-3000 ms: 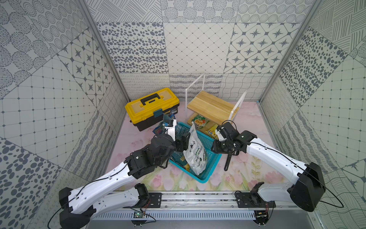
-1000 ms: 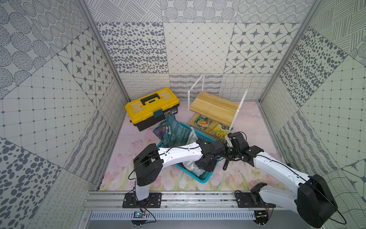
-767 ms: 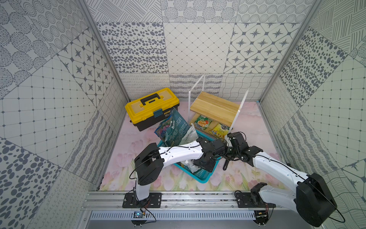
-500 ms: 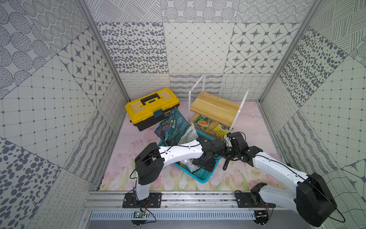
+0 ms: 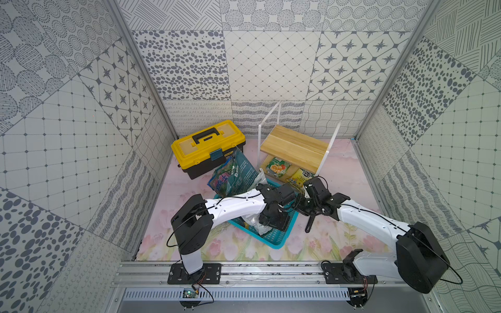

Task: Take down the fertilizer bag from the shelf
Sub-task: Move the storage box to the center of the board.

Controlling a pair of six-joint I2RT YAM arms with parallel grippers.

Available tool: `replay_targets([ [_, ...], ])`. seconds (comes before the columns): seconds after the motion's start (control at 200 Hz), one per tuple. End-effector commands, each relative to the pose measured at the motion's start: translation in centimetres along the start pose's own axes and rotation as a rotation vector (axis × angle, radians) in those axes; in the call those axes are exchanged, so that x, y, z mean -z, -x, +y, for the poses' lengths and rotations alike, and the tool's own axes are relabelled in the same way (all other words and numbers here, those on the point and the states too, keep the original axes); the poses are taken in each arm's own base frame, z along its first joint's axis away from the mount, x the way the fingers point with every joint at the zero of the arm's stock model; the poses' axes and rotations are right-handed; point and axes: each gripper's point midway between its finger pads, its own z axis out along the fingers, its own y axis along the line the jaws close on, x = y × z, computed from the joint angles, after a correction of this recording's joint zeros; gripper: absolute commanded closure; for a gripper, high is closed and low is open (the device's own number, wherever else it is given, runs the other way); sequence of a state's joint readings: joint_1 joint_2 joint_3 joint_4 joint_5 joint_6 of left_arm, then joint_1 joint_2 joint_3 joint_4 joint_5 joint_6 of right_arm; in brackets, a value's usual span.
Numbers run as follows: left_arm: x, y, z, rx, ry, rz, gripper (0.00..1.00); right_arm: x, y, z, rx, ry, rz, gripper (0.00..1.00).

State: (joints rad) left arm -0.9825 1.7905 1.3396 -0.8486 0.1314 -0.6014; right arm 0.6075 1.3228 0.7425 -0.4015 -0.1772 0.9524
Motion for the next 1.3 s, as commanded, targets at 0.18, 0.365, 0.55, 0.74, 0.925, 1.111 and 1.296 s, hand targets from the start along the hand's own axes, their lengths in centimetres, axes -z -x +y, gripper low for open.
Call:
replay_targets([
  [0.18,0.9,-3.9,10.4,0.043,0.376,0.126,0.27,-2.2,-2.6,6.0,0.194,0.156,0.109,0.79],
  [0.365,1.9,-4.5,12.3,0.046,0.424,0.146,0.27,-2.3,-2.6,6.7,0.202,0.178,0.112,0.78],
  [0.55,2.7,-5.5,14.1,0.085,0.431,0.156,0.25,-2.8,-3.0,7.8,0.213,0.198,0.128,0.78],
  [0.74,3.3,-5.9,14.7,0.099,0.426,0.140,0.22,-3.7,-3.6,9.1,0.240,0.204,0.153,0.75],
  [0.925,4.6,-3.4,13.2,0.105,0.379,0.061,0.24,-2.8,-2.8,9.3,0.245,0.210,0.110,0.66],
  [1.111,7.0,-0.2,10.8,0.102,0.308,-0.038,0.33,-1.6,-1.6,8.8,0.224,0.216,0.073,0.56],
  [1.296,7.8,0.6,9.4,0.095,0.278,-0.078,0.43,-0.8,0.1,8.1,0.205,0.216,0.038,0.53],
])
